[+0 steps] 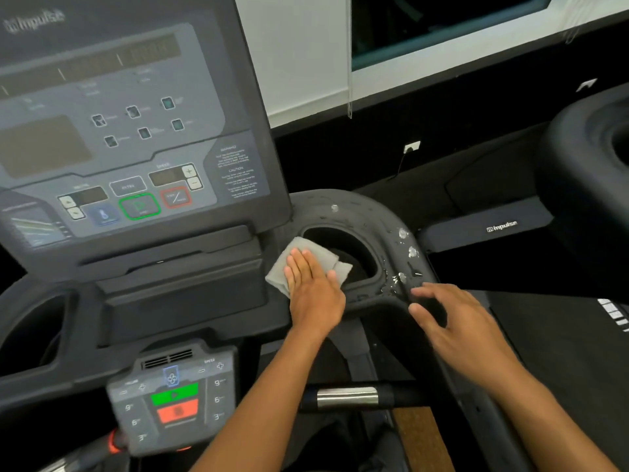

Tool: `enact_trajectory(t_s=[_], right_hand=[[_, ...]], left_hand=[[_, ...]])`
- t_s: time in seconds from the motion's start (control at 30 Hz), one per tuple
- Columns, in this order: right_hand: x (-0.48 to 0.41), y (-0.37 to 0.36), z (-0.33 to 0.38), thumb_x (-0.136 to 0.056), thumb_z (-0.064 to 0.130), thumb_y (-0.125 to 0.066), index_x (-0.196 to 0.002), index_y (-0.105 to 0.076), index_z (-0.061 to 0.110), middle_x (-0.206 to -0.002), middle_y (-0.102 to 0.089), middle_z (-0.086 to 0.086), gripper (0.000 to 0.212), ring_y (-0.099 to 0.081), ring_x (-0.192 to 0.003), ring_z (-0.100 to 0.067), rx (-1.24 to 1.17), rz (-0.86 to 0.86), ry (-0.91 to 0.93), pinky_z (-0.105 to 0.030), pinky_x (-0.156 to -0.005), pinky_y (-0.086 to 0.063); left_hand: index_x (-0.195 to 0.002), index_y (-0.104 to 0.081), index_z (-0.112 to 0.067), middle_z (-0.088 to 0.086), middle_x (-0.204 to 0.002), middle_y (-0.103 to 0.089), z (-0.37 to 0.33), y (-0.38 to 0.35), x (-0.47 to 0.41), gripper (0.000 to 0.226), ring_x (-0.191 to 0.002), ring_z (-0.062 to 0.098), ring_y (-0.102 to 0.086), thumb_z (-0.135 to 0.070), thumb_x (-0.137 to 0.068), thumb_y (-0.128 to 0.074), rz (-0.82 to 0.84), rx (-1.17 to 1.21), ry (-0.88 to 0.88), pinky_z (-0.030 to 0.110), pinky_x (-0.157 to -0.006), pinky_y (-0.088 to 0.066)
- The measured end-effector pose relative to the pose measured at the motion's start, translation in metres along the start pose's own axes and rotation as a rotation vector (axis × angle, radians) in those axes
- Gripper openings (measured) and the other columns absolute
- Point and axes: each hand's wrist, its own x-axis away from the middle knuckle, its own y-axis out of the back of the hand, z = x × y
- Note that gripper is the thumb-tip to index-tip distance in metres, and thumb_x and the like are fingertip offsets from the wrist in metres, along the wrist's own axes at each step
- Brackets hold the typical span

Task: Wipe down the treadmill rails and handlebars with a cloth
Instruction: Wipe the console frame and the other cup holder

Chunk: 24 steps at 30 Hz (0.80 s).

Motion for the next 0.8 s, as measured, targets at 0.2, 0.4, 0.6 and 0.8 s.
enact_trajectory(t_s=[0.2, 0.4, 0.6, 0.8], right_hand=[[-0.009, -0.004, -0.002, -0.093, 0.049, -0.059, -0.126, -0.064, 0.033, -0.133, -0.061, 0.012, 0.037, -0.054, -0.126, -0.014, 0.028, -0.003, -0.048, -0.038, -0.107, -0.044], [-0.021, -0.001, -0.005, -0.093, 0.049, -0.058, -0.126, -0.064, 0.034, -0.135, -0.06, 0.012, 0.037, -0.054, -0.126, -0.015, 0.021, -0.036, -0.112, -0.037, -0.108, -0.042], [-0.024, 0.002, -0.005, -0.094, 0.049, -0.057, -0.128, -0.063, 0.034, -0.139, -0.057, 0.012, 0.038, -0.05, -0.131, -0.015, 0.02, -0.031, -0.165, -0.041, -0.111, -0.04], [-0.026, -0.002, 0.001, -0.095, 0.047, -0.059, -0.128, -0.063, 0.033, -0.138, -0.057, 0.014, 0.037, -0.049, -0.133, -0.013, 0.01, -0.038, -0.168, -0.026, -0.108, -0.03]], left_hand=[[-0.163, 0.014, -0.003, 0.015, -0.172, 0.019, -0.006, 0.026, -0.069, 0.069, -0.16, 0.025, 0.02, -0.027, -0.112, -0.026, -0.034, 0.193, 0.028, 0.038, -0.128, 0.016], [-0.164, 0.013, -0.008, 0.012, -0.174, 0.016, -0.02, 0.036, -0.103, 0.076, -0.162, 0.027, 0.008, -0.049, -0.111, -0.021, -0.066, 0.149, 0.077, 0.041, -0.13, 0.008], [-0.166, 0.009, -0.01, 0.014, -0.171, 0.025, -0.03, 0.035, -0.122, 0.068, -0.159, 0.029, 0.023, -0.042, -0.113, -0.019, -0.084, 0.027, -0.043, 0.04, -0.127, 0.008], [-0.164, 0.01, -0.003, 0.022, -0.17, 0.021, -0.057, 0.022, -0.129, 0.068, -0.157, 0.036, 0.025, -0.036, -0.112, -0.018, -0.047, -0.05, -0.142, 0.05, -0.129, 0.013]])
